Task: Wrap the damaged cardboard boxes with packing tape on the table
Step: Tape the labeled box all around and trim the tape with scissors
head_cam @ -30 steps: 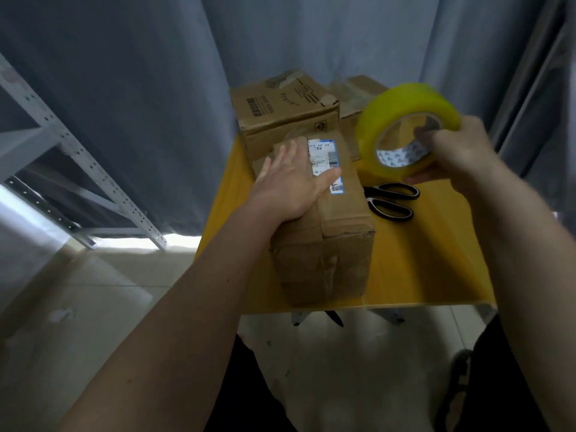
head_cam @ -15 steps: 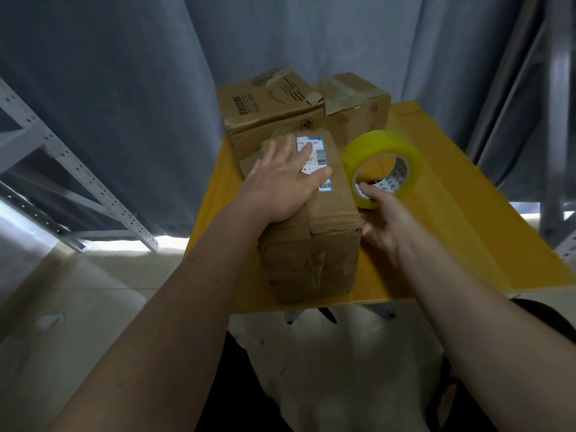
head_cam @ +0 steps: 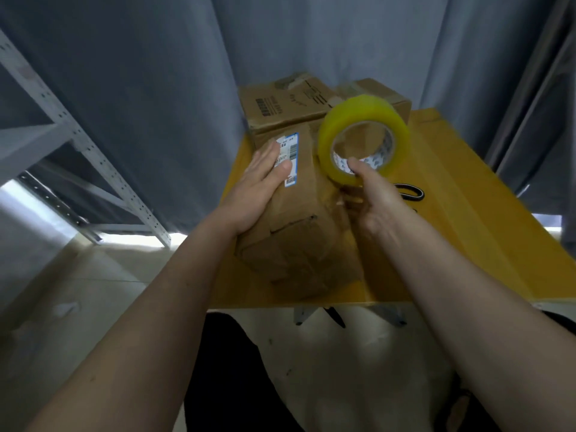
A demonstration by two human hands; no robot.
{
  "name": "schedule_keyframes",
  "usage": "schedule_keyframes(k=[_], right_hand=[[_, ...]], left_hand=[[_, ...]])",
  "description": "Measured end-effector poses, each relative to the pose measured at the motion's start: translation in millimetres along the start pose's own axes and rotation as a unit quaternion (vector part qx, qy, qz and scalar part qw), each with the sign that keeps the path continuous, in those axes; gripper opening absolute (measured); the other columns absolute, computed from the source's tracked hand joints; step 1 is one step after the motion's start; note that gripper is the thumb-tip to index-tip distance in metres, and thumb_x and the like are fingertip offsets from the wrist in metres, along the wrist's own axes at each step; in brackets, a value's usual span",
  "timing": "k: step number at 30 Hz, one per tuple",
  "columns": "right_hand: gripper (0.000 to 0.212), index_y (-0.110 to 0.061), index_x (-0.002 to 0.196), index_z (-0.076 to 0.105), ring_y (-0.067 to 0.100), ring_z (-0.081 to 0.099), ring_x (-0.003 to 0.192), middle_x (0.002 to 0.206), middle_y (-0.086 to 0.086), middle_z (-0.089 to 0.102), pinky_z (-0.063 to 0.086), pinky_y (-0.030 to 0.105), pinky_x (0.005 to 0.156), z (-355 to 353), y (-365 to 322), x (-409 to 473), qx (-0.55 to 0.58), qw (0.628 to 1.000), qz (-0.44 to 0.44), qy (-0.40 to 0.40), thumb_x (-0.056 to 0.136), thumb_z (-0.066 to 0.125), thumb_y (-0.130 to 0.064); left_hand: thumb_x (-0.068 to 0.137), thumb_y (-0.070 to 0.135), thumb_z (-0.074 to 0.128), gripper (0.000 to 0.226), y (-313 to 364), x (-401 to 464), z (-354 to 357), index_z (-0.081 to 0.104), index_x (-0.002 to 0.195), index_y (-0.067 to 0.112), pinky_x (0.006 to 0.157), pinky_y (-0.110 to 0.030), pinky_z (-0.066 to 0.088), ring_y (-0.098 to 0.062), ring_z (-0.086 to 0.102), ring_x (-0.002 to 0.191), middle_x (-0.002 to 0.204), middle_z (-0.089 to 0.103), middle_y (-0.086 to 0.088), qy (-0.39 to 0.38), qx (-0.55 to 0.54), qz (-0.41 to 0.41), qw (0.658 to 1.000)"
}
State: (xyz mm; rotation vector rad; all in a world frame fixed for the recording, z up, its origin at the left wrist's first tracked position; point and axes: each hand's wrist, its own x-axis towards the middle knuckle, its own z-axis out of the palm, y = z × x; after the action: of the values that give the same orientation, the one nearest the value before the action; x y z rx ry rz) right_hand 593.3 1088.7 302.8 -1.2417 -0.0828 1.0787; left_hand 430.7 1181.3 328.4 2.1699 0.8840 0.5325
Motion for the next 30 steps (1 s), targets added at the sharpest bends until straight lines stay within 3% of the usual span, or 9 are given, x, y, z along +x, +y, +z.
schedule_keyframes(k=[4, 6, 8, 11, 14, 17, 20, 24, 30], right_hand=[[0.044, -0.013, 0.121, 0.056, 0.017, 0.059, 0.085, 0.108, 0.003, 0.063, 0.048, 0.027, 0.065, 16, -23, -4, -0.082, 0.987, -0.128, 0.05, 0.084, 0.07, -0.033], [0.022, -0.016, 0.099, 0.058, 0.014, 0.058, 0.078, 0.096, 0.001, 0.064, 0.047, 0.026, 0.063, 20, -30, -5, -0.135, 0.972, -0.188, 0.051, 0.084, 0.07, -0.028], [0.017, -0.022, 0.077, 0.054, 0.015, 0.059, 0.077, 0.082, -0.003, 0.063, 0.051, 0.03, 0.072, 23, -31, -7, -0.185, 0.958, -0.213, 0.051, 0.084, 0.069, -0.027], [0.016, -0.022, 0.074, 0.058, 0.028, 0.06, 0.103, 0.097, 0.003, 0.067, 0.049, 0.042, 0.095, 29, -26, -6, -0.227, 0.945, -0.223, 0.072, 0.081, 0.069, -0.033], [0.019, -0.024, 0.067, 0.056, 0.031, 0.06, 0.102, 0.093, 0.001, 0.066, 0.05, 0.044, 0.094, 33, -24, -5, -0.251, 0.935, -0.238, 0.076, 0.079, 0.068, -0.033], [0.018, -0.023, 0.066, 0.059, 0.029, 0.064, 0.088, 0.079, 0.0, 0.064, 0.052, 0.041, 0.08, 26, -30, -2, -0.258, 0.929, -0.255, 0.074, 0.082, 0.065, -0.027], [0.011, -0.017, 0.078, 0.066, 0.027, 0.061, 0.085, 0.084, 0.006, 0.062, 0.048, 0.039, 0.07, 7, -39, 3, -0.205, 0.942, -0.255, 0.072, 0.087, 0.06, -0.013], [0.018, -0.023, 0.079, 0.059, 0.036, 0.066, 0.097, 0.094, 0.01, 0.066, 0.054, 0.053, 0.087, -11, -46, 7, -0.14, 0.964, -0.217, 0.067, 0.089, 0.058, -0.008], [0.015, -0.017, 0.106, 0.058, 0.03, 0.066, 0.073, 0.089, 0.001, 0.059, 0.059, 0.047, 0.059, -21, -56, 10, -0.158, 0.959, -0.23, 0.057, 0.094, 0.054, -0.011]], left_hand=[[0.098, 0.057, 0.038, 0.073, -6, -4, 11, 0.009, 0.156, 0.025, 0.116, -0.023, 0.016, -0.003, 0.013, 0.146, 0.162, 0.01, 0.012, 0.015, -0.143, -0.033, 0.989], [0.077, 0.076, 0.05, 0.102, -10, -9, 23, 0.004, 0.155, 0.032, 0.109, -0.02, 0.025, -0.001, 0.018, 0.141, 0.159, 0.01, 0.018, -0.009, -0.249, -0.076, 0.965], [0.061, 0.079, 0.064, 0.121, -18, -10, 30, 0.001, 0.155, 0.035, 0.108, -0.03, 0.036, -0.01, 0.03, 0.141, 0.161, 0.014, 0.013, -0.031, -0.331, -0.129, 0.934], [0.056, 0.064, 0.082, 0.131, -14, -4, 26, 0.001, 0.155, 0.035, 0.078, -0.029, 0.055, -0.012, 0.057, 0.112, 0.156, 0.031, 0.005, -0.059, -0.407, -0.202, 0.889], [0.063, 0.044, 0.084, 0.103, -11, 7, 23, 0.029, 0.149, 0.026, 0.064, -0.03, 0.058, -0.02, 0.072, 0.089, 0.126, 0.062, -0.004, -0.045, -0.414, -0.226, 0.88], [0.072, 0.037, 0.079, 0.072, -11, 9, 24, 0.047, 0.136, 0.024, 0.067, -0.037, 0.058, -0.026, 0.072, 0.089, 0.113, 0.068, -0.011, -0.002, -0.41, -0.237, 0.881], [0.067, 0.04, 0.079, 0.072, -19, 7, 25, 0.053, 0.133, 0.022, 0.088, -0.049, 0.056, -0.032, 0.068, 0.099, 0.119, 0.066, -0.014, 0.005, -0.422, -0.258, 0.869], [0.06, 0.04, 0.079, 0.079, -24, 7, 25, 0.054, 0.133, 0.02, 0.092, -0.052, 0.053, -0.033, 0.067, 0.103, 0.121, 0.066, -0.014, 0.015, -0.43, -0.248, 0.868], [0.058, 0.039, 0.08, 0.064, -25, 11, 25, 0.063, 0.117, 0.022, 0.088, -0.051, 0.055, -0.032, 0.069, 0.098, 0.11, 0.071, -0.011, 0.02, -0.415, -0.225, 0.881]])
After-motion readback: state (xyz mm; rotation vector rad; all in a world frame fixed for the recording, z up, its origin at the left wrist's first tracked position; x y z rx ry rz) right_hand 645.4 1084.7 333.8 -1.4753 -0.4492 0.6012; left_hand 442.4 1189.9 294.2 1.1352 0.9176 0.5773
